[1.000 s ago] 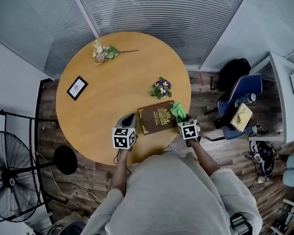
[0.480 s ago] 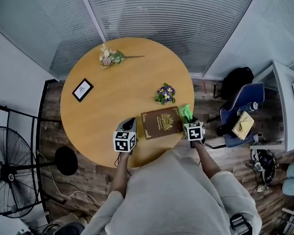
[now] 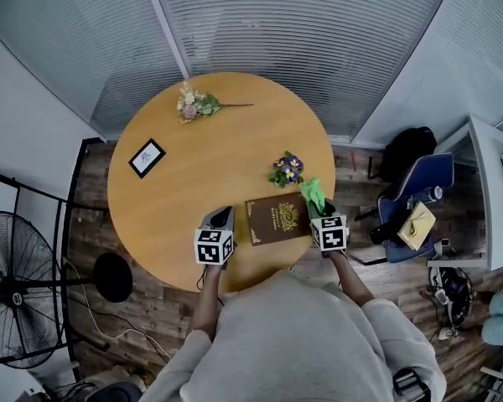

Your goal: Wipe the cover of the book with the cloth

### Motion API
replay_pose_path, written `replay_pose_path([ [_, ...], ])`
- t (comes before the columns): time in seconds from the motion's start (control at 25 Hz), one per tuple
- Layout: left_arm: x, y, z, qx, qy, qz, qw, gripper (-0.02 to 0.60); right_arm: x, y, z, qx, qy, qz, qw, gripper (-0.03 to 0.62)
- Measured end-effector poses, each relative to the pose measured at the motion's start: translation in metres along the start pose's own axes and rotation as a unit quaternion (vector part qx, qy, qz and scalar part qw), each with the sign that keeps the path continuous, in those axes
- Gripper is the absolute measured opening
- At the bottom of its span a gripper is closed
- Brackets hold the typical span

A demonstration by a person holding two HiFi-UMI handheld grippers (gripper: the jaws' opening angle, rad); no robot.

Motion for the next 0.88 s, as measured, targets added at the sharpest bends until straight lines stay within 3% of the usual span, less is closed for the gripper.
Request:
replay_pose_path([
  [0.44,0.013,0.007,-0.008,-0.013,0.018,-0.004,0.9998,0.009,0.049,0.059,0.011,-0.069,0.069,-0.051,0.994,0.098],
  [0.88,0.030,0.015,-0.013,-0.028,0.038,-0.016,0.9988,0.009,0.078,0.081,0.031,-0.078,0.105,-0.079,0.988,0.097],
])
Point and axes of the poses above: the fingertips, and each gripper's own axes: z forward along the fingers, x to its left, y out of its top, the point moved 2 cm from there along -z, backward along the fingers, and after that the axes turned 14 degrees about y, right-handed, at the moved point
